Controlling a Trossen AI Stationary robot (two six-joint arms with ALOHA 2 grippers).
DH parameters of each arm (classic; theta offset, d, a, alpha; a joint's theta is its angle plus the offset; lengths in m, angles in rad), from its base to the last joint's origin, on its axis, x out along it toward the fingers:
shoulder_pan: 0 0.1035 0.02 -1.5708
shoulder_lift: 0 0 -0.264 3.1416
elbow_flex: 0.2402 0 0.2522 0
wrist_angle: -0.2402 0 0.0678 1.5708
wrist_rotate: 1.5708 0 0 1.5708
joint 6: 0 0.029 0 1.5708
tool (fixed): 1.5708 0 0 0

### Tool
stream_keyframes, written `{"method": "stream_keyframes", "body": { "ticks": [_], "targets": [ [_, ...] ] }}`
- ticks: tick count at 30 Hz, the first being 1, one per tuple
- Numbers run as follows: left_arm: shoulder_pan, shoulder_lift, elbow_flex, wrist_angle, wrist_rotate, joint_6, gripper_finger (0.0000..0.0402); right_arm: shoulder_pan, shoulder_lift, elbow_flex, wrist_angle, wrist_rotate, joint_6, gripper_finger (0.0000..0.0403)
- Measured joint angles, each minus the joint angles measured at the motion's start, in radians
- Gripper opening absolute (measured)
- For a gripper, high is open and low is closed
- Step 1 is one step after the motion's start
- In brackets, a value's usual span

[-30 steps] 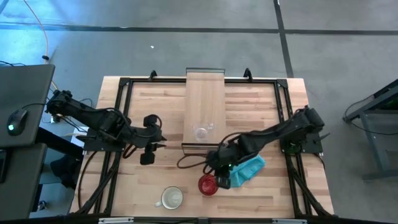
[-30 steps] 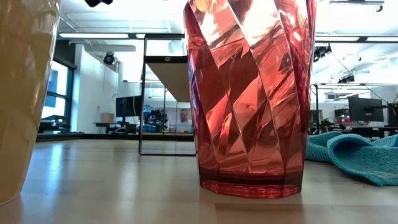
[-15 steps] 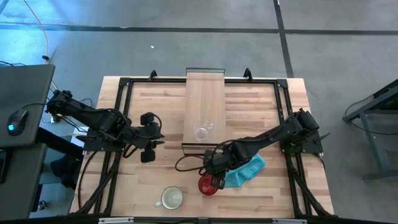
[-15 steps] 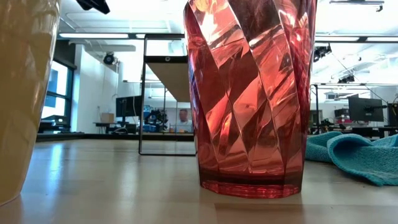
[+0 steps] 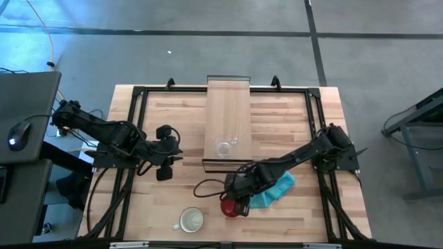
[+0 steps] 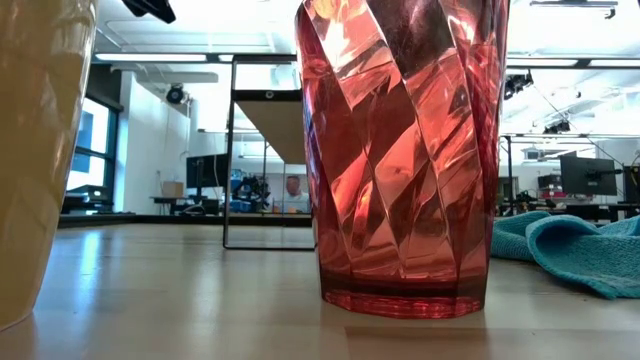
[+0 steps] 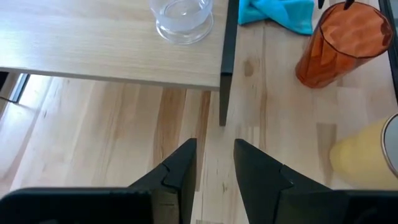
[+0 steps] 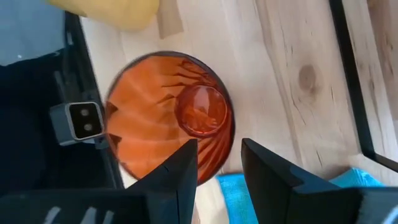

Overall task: Stack small to large cups/mugs on shelf
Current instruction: Put the red cup on the shelf

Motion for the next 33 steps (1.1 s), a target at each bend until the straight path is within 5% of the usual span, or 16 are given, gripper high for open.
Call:
{"method": "stream_keyframes", "body": {
  "ticks": [33],
  "targets": [
    [0.000, 0.000, 0.000, 0.002, 0.004, 0.000, 0.0097, -0.002, 0.058, -0.001, -0.001, 0.042, -0.012, 0.0116]
  ]
}}
